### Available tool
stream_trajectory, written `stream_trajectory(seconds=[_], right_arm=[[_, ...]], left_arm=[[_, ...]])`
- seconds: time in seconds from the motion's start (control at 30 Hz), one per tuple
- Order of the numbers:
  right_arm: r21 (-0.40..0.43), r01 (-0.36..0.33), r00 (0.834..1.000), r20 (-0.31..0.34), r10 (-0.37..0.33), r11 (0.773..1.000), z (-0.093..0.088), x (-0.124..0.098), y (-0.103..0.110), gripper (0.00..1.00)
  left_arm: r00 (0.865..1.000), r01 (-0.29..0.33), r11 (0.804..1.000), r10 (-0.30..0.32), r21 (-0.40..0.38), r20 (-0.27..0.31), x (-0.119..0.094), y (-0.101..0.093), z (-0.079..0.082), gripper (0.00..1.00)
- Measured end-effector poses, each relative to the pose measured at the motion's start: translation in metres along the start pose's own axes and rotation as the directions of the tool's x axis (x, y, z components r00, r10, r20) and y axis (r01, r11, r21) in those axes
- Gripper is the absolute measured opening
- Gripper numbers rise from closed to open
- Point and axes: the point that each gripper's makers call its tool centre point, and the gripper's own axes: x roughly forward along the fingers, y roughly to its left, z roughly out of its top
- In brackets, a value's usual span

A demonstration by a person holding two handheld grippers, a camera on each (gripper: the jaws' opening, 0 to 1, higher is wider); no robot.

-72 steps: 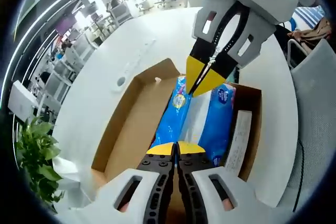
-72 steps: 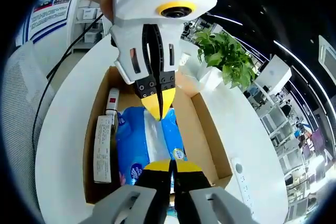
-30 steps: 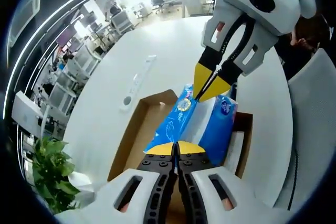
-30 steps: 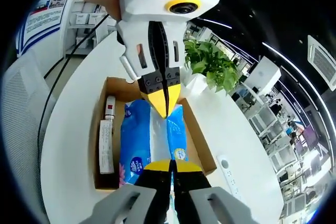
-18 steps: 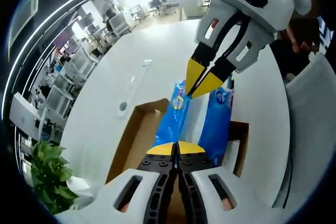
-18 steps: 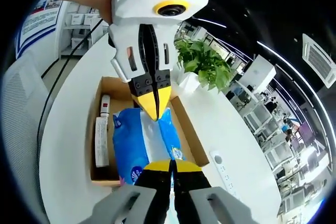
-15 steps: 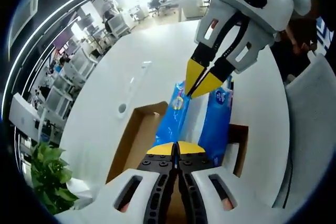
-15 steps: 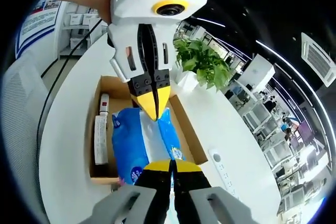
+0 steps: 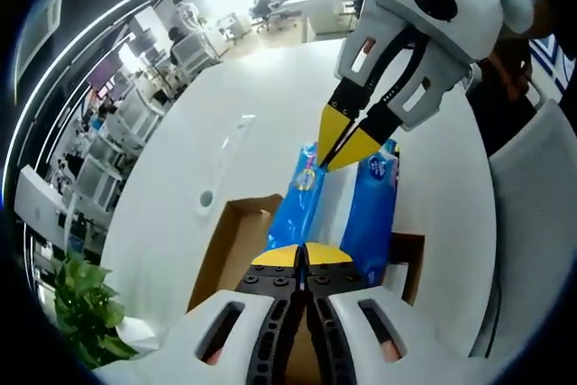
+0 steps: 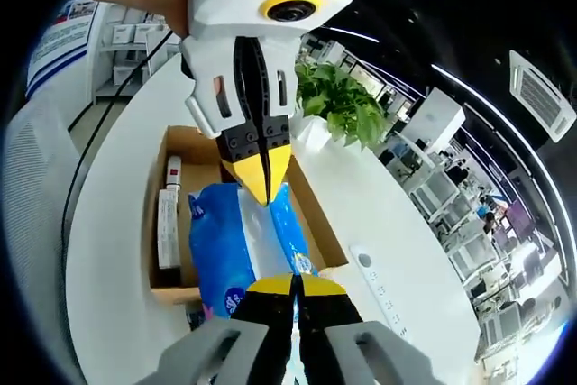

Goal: Operate the shoe box by opening the lid, removing the specified soft item, and placing it in the target area until the item is outside and the box remains undamaged.

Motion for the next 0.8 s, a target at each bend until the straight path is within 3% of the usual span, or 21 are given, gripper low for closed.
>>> stream_trajectory(seconds=[0.8], right_arm=[[0.026, 0.019, 0.999, -0.049, -0.018, 0.999, -0.032, -0.022, -0.011, 0.0]], left_arm=[[0.999, 0.049, 0.999, -0.049, 0.013, 0.02, 0.021, -0.018, 0.03, 0.0]])
